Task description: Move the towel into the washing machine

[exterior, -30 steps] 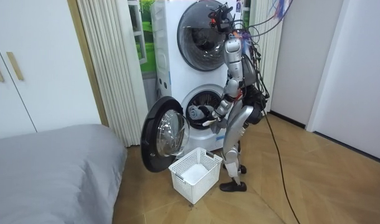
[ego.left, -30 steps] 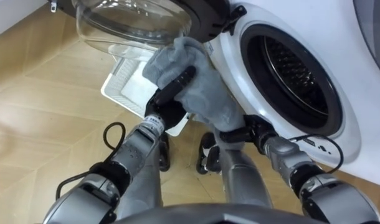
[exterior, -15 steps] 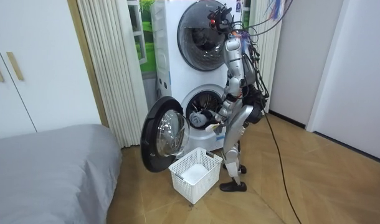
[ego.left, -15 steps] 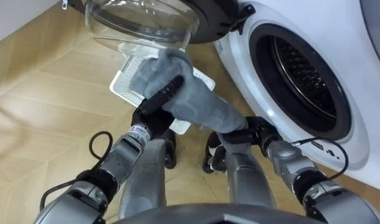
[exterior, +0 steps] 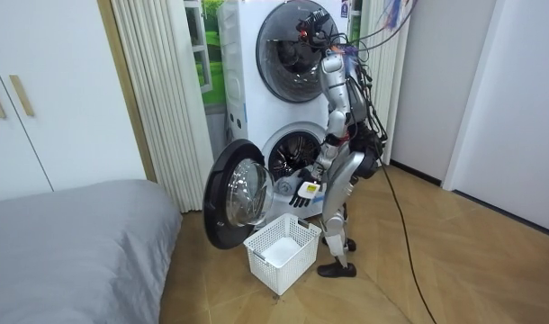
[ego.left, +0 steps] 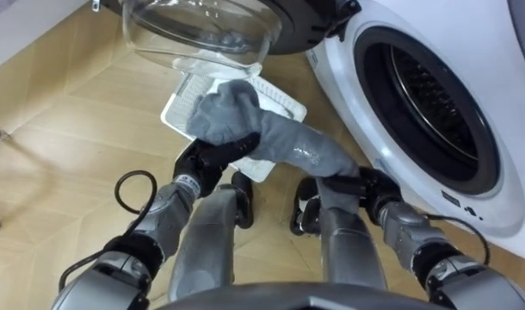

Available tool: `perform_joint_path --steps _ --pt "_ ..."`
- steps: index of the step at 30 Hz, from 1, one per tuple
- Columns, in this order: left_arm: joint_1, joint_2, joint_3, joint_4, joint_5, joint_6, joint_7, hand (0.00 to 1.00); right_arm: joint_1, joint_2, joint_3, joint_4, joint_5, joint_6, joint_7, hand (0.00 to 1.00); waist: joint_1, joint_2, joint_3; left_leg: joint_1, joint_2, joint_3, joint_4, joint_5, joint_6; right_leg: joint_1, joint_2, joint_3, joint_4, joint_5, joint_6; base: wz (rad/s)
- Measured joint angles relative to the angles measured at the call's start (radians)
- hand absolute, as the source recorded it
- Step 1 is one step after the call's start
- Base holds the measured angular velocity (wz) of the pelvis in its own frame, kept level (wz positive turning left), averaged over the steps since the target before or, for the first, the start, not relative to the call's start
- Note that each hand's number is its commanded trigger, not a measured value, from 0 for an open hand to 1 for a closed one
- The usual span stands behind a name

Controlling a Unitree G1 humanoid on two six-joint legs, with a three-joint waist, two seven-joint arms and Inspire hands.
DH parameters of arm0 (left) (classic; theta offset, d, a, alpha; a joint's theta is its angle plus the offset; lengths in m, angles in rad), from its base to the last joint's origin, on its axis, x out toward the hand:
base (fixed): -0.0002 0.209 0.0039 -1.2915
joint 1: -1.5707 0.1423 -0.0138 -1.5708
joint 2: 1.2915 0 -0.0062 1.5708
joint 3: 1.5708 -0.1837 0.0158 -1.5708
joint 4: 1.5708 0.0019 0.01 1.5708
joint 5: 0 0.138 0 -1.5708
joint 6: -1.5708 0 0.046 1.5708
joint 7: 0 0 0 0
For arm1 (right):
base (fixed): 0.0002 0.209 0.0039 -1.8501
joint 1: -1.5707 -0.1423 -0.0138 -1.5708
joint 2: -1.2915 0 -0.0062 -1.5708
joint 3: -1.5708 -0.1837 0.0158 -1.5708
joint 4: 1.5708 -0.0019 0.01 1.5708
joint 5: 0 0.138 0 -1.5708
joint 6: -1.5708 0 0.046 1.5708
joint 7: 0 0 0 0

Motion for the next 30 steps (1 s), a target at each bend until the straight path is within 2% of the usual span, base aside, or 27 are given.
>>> perform_joint_path --steps 4,8,11,13,17,20,23,27,30 --pt "0.001 -0.001 0.000 0.019 0.033 -0.008 0.076 0.00 0.003 0.002 -0.018 -0.003 0.174 0.000 -0.017 1.00 -0.002 -0.001 -0.0006 0.000 -0.013 -0.001 0.006 0.000 0.001 -0.007 -0.004 0.009 0.014 -0.003 0.005 -0.02" --pt "0.040 0.000 0.000 0.023 0.091 0.008 0.126 0.00 -0.002 0.018 -0.118 -0.002 0.410 0.001 -0.063 1.00 -0.013 -0.002 -0.0008 -0.005 -0.016 0.007 0.007 0.005 0.009 -0.025 -0.017 0.016 0.037 -0.004 0.007 0.01" --pt "0.049 -0.003 -0.003 0.019 0.098 0.013 0.158 0.00 -0.020 0.035 -0.167 0.001 0.598 0.000 -0.093 1.00 -0.029 -0.003 -0.0008 -0.015 -0.016 0.013 0.021 0.006 0.012 -0.040 -0.020 0.024 0.057 -0.004 0.009 -0.02" --pt "0.047 -0.008 -0.003 0.019 0.092 0.013 0.173 0.00 -0.024 0.035 -0.175 0.001 0.655 0.001 -0.102 1.00 -0.030 -0.003 -0.0009 -0.016 -0.016 0.021 0.023 0.003 0.015 -0.048 -0.020 0.035 0.071 -0.005 0.010 -0.10" --pt "0.039 -0.017 0.005 0.019 0.085 0.014 0.212 0.00 -0.048 0.040 -0.178 -0.006 0.719 0.001 -0.145 1.00 -0.038 -0.019 -0.0007 -0.021 -0.030 0.026 0.023 0.009 0.020 -0.071 -0.036 0.045 0.104 -0.009 0.010 0.01" --pt "0.036 -0.023 0.038 0.019 0.086 0.014 0.234 0.00 -0.061 0.045 -0.216 -0.034 0.737 0.004 -0.189 1.00 -0.046 -0.033 -0.0012 -0.028 -0.030 0.030 0.025 0.013 0.024 -0.076 -0.037 0.047 0.105 -0.007 0.012 0.02" --pt "0.036 -0.016 0.038 0.019 0.088 0.013 0.254 0.00 -0.085 0.040 -0.245 -0.040 0.752 0.004 -0.232 1.00 -0.057 -0.045 -0.0008 -0.036 -0.030 0.030 0.027 0.015 0.028 -0.080 -0.038 0.045 0.101 -0.002 0.017 0.01" --pt "0.031 -0.014 0.037 0.019 0.089 0.013 0.276 0.00 -0.108 0.030 -0.276 -0.046 0.763 0.004 -0.287 1.00 -0.061 -0.048 -0.0010 -0.042 -0.035 0.032 0.026 0.016 0.036 -0.083 -0.045 0.042 0.098 0.000 0.023 0.03" --pt "0.031 -0.005 0.038 0.018 0.092 0.013 0.293 0.00 -0.115 0.025 -0.313 -0.088 0.798 0.005 -0.335 1.00 -0.079 -0.049 -0.0007 -0.043 -0.046 0.031 0.021 0.019 0.042 -0.085 -0.055 0.042 0.102 -0.004 0.030 0.09"
